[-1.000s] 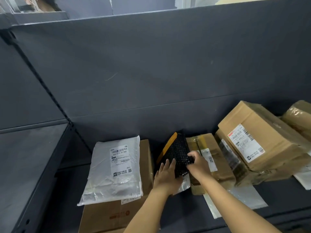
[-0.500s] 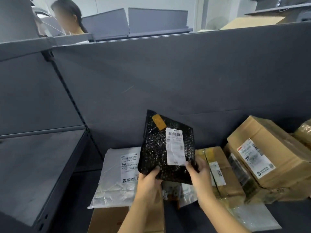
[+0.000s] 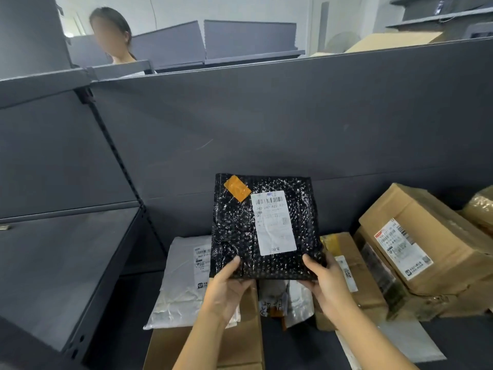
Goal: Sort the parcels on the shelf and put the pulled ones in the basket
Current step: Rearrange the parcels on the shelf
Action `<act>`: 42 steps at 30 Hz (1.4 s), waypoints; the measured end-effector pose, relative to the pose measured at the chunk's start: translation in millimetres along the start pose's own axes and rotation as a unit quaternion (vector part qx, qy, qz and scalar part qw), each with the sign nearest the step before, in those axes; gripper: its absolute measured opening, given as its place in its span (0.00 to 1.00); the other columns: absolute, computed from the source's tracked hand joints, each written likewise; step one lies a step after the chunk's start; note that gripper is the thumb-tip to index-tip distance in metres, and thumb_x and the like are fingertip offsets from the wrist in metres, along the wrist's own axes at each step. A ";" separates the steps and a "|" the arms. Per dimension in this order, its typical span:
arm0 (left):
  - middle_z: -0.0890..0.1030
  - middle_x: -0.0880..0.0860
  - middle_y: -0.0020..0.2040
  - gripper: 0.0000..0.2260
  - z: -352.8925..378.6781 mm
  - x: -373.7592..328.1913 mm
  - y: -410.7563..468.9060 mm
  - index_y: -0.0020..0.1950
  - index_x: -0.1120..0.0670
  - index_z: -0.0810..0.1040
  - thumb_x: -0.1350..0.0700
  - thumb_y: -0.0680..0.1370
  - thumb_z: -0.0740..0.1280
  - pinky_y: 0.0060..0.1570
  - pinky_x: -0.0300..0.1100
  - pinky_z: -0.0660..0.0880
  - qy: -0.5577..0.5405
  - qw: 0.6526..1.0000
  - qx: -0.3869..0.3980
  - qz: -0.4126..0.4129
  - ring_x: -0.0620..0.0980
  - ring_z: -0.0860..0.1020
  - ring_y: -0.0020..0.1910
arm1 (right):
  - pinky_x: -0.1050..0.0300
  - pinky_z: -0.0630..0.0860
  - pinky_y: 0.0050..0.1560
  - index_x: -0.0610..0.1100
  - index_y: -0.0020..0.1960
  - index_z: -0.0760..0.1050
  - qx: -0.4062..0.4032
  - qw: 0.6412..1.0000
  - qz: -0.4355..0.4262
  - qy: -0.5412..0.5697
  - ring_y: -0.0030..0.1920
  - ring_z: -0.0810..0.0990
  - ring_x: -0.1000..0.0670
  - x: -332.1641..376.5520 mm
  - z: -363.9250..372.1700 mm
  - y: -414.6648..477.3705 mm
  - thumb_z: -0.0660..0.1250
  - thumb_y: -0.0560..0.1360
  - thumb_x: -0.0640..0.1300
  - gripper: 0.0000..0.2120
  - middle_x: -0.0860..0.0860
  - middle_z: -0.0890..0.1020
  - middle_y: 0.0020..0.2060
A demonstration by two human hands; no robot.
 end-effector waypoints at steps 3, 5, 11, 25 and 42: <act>0.84 0.55 0.45 0.16 -8.0 -25.0 0.9 0.56 0.58 0.78 0.60 0.68 0.68 0.37 0.44 0.81 0.062 0.996 -0.007 0.066 0.50 0.83 0.40 | 0.54 0.78 0.40 0.48 0.53 0.73 0.006 0.998 -0.041 -0.052 0.46 0.81 0.48 27.5 -6.1 1.6 0.66 0.75 0.33 0.12 0.48 0.81 0.50; 0.84 0.57 0.50 0.19 -11.7 -42.0 4.0 0.61 0.58 0.77 0.59 0.69 0.69 0.47 0.48 0.80 0.130 0.986 -0.022 0.100 0.52 0.83 0.43 | 0.56 0.79 0.40 0.48 0.55 0.73 0.025 0.990 -0.065 -0.120 0.45 0.81 0.51 47.4 -12.1 3.9 0.67 0.75 0.33 0.13 0.50 0.80 0.49; 0.81 0.57 0.48 0.07 -1.4 -67.1 8.8 0.54 0.59 0.76 0.65 0.76 0.66 0.45 0.45 0.76 0.175 0.973 -0.050 0.140 0.52 0.80 0.43 | 0.41 0.73 0.64 0.51 0.65 0.72 0.102 0.953 -0.058 -0.280 0.63 0.75 0.46 68.1 -25.7 13.0 0.77 0.65 0.53 0.30 0.47 0.74 0.64; 0.80 0.56 0.45 0.06 -37.6 -86.9 -13.0 0.53 0.58 0.73 0.63 0.77 0.67 0.45 0.44 0.76 0.168 0.966 -0.128 0.148 0.51 0.79 0.42 | 0.54 0.80 0.41 0.45 0.60 0.72 0.114 0.985 0.009 -0.132 0.50 0.81 0.47 23.2 34.9 9.2 0.67 0.75 0.35 0.15 0.48 0.81 0.52; 0.78 0.58 0.53 0.11 -136.8 -110.4 -43.9 0.59 0.58 0.74 0.63 0.77 0.67 0.55 0.56 0.78 0.300 0.895 -0.295 0.148 0.57 0.79 0.52 | 0.53 0.77 0.47 0.45 0.53 0.72 0.105 0.975 0.149 -0.128 0.52 0.77 0.47 -64.6 104.2 -4.8 0.67 0.76 0.39 0.08 0.48 0.78 0.49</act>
Point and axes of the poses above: each hand's wrist, its own y-axis towards the middle knuckle, its own z-axis out of the palm, x = y × z, the point moved 4 cm from there along y, towards the middle knuckle
